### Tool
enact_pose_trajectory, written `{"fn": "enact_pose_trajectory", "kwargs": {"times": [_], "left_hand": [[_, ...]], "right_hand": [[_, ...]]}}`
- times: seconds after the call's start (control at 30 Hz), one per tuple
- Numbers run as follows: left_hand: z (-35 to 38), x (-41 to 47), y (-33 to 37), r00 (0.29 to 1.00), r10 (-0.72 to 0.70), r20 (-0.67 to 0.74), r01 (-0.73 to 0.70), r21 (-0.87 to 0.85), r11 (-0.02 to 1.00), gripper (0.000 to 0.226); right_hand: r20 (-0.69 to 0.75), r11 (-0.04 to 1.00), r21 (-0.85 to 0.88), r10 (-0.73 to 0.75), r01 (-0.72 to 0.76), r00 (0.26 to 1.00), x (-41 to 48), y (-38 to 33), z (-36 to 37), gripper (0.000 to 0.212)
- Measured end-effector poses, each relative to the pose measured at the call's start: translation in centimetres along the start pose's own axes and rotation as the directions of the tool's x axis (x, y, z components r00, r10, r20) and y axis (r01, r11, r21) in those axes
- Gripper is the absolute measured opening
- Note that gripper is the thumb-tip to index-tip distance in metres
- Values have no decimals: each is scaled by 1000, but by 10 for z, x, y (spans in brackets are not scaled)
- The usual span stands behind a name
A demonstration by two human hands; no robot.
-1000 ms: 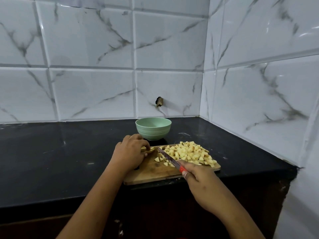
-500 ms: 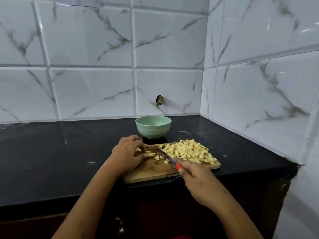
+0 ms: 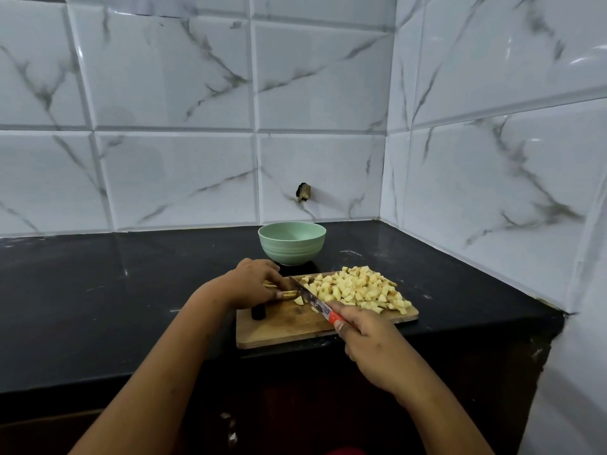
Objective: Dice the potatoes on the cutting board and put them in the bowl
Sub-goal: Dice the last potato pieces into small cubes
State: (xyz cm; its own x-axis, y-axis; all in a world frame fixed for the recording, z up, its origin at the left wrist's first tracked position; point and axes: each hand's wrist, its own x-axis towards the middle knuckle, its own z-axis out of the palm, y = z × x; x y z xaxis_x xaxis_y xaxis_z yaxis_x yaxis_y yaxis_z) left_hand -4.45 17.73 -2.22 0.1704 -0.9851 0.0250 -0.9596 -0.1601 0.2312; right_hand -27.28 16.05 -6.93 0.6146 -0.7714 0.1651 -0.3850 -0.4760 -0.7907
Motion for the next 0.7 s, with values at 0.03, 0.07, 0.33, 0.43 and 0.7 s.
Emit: {"fn": "enact_pose_trajectory", "kwargs": {"times": [0.03, 0.07, 0.33, 0.43, 0.7], "left_hand": [[-1, 0, 1, 1000, -2, 11, 2, 11, 1000, 26], [-2, 0, 1, 1000, -3, 14, 3, 24, 1000, 26], [6, 1, 2, 996, 20, -87, -18, 21, 1000, 36], [10, 3, -1, 977, 48, -209, -68, -86, 994, 24], [12, 0, -1, 861, -122, -493, -58, -334, 941, 13]], "right_hand": [[-3, 1000, 5, -5, 5, 1000, -1, -1, -1, 42], [-7, 1000, 10, -11, 11, 1000, -1, -2, -1, 42], [-25, 1000, -2, -22, 22, 999, -3, -1, -2, 42], [-29, 1000, 3, -22, 23, 999, -4, -1, -3, 43], [12, 998, -55, -31, 32, 999, -12, -7, -9, 41]]}}
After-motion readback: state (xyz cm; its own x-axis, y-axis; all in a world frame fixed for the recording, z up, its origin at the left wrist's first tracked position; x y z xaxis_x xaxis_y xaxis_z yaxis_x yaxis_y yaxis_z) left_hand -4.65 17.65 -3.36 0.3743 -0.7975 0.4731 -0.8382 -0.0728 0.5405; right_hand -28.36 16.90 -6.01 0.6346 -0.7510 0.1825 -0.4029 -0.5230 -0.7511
